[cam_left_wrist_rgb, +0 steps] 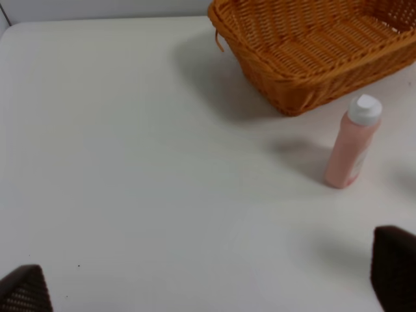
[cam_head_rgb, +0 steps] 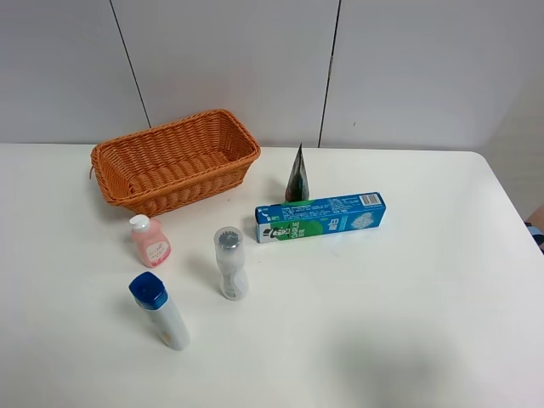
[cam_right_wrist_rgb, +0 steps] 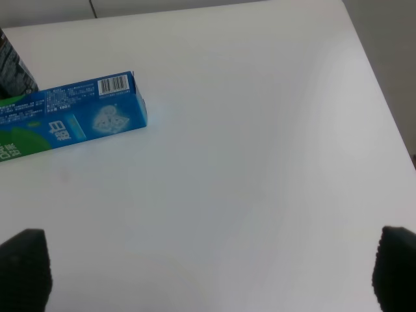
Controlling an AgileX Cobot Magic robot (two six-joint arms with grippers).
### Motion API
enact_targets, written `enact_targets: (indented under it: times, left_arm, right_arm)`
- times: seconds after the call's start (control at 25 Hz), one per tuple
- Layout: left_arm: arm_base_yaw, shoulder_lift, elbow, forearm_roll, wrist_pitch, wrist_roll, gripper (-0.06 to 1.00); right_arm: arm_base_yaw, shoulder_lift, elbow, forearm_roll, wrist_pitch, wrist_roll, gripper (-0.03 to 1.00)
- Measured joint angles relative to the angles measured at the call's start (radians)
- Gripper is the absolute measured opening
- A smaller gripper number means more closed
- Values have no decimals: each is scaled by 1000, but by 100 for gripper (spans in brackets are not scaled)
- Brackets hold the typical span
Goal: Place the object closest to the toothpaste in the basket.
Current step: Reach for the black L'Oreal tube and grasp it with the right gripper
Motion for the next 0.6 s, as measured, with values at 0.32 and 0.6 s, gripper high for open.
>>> enact_targets:
  times: [0.32, 0.6]
  left_arm:
    - [0, 0, 0, 0, 0, 0, 99]
    - [0, 0, 0, 0, 0, 0, 99]
  right_arm:
    - [0, 0, 0, 0, 0, 0, 99]
    - [0, 0, 0, 0, 0, 0, 99]
